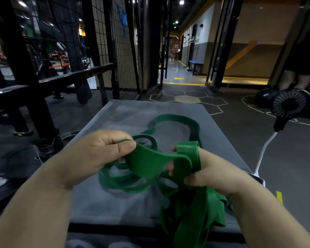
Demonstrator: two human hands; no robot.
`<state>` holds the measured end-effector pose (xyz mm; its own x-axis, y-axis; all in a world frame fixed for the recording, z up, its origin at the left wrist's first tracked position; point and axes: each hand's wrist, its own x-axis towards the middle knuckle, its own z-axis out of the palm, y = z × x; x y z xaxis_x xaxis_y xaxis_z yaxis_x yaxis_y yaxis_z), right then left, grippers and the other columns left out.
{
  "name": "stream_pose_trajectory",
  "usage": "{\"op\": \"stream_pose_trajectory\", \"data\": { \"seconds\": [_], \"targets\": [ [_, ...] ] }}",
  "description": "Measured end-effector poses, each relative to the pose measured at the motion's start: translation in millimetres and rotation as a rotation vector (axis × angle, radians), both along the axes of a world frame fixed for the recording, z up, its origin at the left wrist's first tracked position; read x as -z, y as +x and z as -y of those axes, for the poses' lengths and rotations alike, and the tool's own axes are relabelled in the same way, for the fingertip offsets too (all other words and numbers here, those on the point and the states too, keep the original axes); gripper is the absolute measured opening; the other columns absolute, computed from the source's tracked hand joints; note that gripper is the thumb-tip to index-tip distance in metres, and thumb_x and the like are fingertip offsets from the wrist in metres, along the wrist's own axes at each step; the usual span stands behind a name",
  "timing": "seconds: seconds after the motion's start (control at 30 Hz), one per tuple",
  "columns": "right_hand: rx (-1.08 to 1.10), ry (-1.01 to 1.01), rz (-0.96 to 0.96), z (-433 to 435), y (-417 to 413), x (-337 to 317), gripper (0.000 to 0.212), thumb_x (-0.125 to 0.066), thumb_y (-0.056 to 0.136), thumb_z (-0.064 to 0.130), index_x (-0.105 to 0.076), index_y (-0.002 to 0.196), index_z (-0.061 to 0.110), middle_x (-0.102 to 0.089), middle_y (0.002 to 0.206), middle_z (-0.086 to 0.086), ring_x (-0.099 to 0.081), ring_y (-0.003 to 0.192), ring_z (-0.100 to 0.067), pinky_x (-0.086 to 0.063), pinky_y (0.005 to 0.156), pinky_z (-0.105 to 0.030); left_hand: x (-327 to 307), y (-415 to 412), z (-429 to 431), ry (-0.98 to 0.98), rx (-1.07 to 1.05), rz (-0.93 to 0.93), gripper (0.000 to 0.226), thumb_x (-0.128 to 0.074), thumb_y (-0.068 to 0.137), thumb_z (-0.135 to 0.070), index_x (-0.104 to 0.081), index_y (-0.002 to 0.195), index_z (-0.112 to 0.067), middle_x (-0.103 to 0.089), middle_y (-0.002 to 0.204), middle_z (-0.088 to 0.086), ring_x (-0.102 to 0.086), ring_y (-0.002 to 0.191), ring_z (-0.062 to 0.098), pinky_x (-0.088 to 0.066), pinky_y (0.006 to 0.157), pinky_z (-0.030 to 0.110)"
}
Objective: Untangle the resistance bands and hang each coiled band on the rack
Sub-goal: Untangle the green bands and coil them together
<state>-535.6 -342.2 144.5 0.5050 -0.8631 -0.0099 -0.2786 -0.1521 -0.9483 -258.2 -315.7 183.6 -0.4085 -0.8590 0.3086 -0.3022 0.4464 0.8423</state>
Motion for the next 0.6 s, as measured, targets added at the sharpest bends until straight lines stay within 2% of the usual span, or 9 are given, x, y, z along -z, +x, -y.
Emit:
{"op": "stream_pose_trajectory", "data": {
  "seconds": [0.07, 0.13, 0.2, 0.3, 0.37, 0.43, 0.53, 0.6],
  "targets": [
    [-0.15, 0.068, -0.008, -5.2, 1.7, -1.4, 0.078, -0.08, 0.056, -0.002, -0.053, 0.123, 0.027, -0.072, 0.114, -0.001, -0.067, 0.109, -0.016, -0.056, 0.09, -0.037, -0.2, 4.1, -6.4, 0.048, 0.046, -0.033, 0.068, -0.066, 0.071, -0.072, -0.063, 0.072, -0.004, -0.055, 0.065, 0.012, -0.051, 0.062, 0.021, -0.043, 0.06, 0.028],
    [-0.35, 0.144, 0.098, -13.3, 6.8, -2.1, 0.093, -0.091, 0.056, 0.006, -0.047, 0.136, 0.019, -0.063, 0.13, -0.01, -0.058, 0.123, -0.026, -0.05, 0.098, -0.041, -2.4, 4.9, -13.0, 0.087, 0.1, -0.04, 0.061, -0.067, 0.073, -0.068, -0.062, 0.067, -0.008, -0.052, 0.062, 0.007, -0.049, 0.058, 0.017, -0.042, 0.057, 0.024],
    [-0.531, 0.185, 0.236, -23.0, 17.5, -2.1, 0.089, -0.086, 0.068, 0.017, -0.041, 0.144, 0.01, -0.051, 0.139, -0.021, -0.05, 0.129, -0.034, -0.044, 0.103, -0.043, -6.5, 0.3, -20.1, 0.107, 0.129, -0.015, 0.046, -0.068, 0.073, -0.064, -0.063, 0.066, -0.019, -0.052, 0.062, -0.004, -0.048, 0.057, 0.01, -0.041, 0.057, 0.021],
    [-0.618, 0.287, 0.345, -32.6, 34.5, 4.5, 0.102, -0.085, 0.069, 0.039, -0.032, 0.145, -0.005, -0.045, 0.137, -0.03, -0.044, 0.124, -0.038, -0.037, 0.104, -0.05, -7.4, -18.7, -24.9, 0.101, 0.036, 0.101, 0.033, -0.065, 0.067, -0.058, -0.059, 0.064, -0.025, -0.05, 0.061, -0.007, -0.046, 0.058, 0.008, -0.039, 0.058, 0.023],
    [-0.568, 0.293, 0.358, -37.5, 44.6, 9.9, 0.093, -0.085, 0.067, 0.047, -0.043, 0.137, 0.002, -0.058, 0.123, -0.019, -0.056, 0.111, -0.031, -0.044, 0.097, -0.043, -2.9, -32.3, -22.6, 0.069, -0.047, 0.133, 0.038, -0.067, 0.062, -0.058, -0.059, 0.067, -0.021, -0.054, 0.063, 0.0, -0.049, 0.058, 0.015, -0.041, 0.058, 0.031],
    [-0.436, 0.319, 0.401, -40.4, 50.2, 15.6, 0.076, -0.088, 0.064, 0.044, -0.057, 0.124, 0.008, -0.065, 0.106, -0.016, -0.064, 0.094, -0.029, -0.052, 0.089, -0.039, 1.5, -39.0, -17.6, 0.037, -0.164, 0.097, 0.039, -0.077, 0.06, -0.054, -0.062, 0.07, -0.02, -0.061, 0.07, 0.006, -0.055, 0.061, 0.022, -0.047, 0.062, 0.038],
    [-0.365, 0.44, 0.485, -39.0, 49.4, 17.2, 0.043, -0.087, 0.07, 0.03, -0.068, 0.102, 0.009, -0.069, 0.086, -0.019, -0.07, 0.071, -0.028, -0.058, 0.067, -0.036, 7.7, -37.2, -6.7, 0.071, -0.301, 0.07, 0.032, -0.085, 0.065, -0.042, -0.068, 0.071, -0.016, -0.062, 0.067, 0.004, -0.055, 0.062, 0.013, -0.047, 0.065, 0.034],
    [-0.388, 0.45, 0.487, -36.5, 43.5, 15.0, 0.037, -0.083, 0.074, 0.027, -0.066, 0.1, 0.006, -0.069, 0.079, -0.017, -0.069, 0.062, -0.026, -0.057, 0.06, -0.031, 14.4, -34.7, 0.0, 0.121, -0.305, 0.031, 0.041, -0.087, 0.059, -0.047, -0.067, 0.07, -0.013, -0.061, 0.064, 0.001, -0.054, 0.061, 0.012, -0.044, 0.063, 0.03]
  ]
}}
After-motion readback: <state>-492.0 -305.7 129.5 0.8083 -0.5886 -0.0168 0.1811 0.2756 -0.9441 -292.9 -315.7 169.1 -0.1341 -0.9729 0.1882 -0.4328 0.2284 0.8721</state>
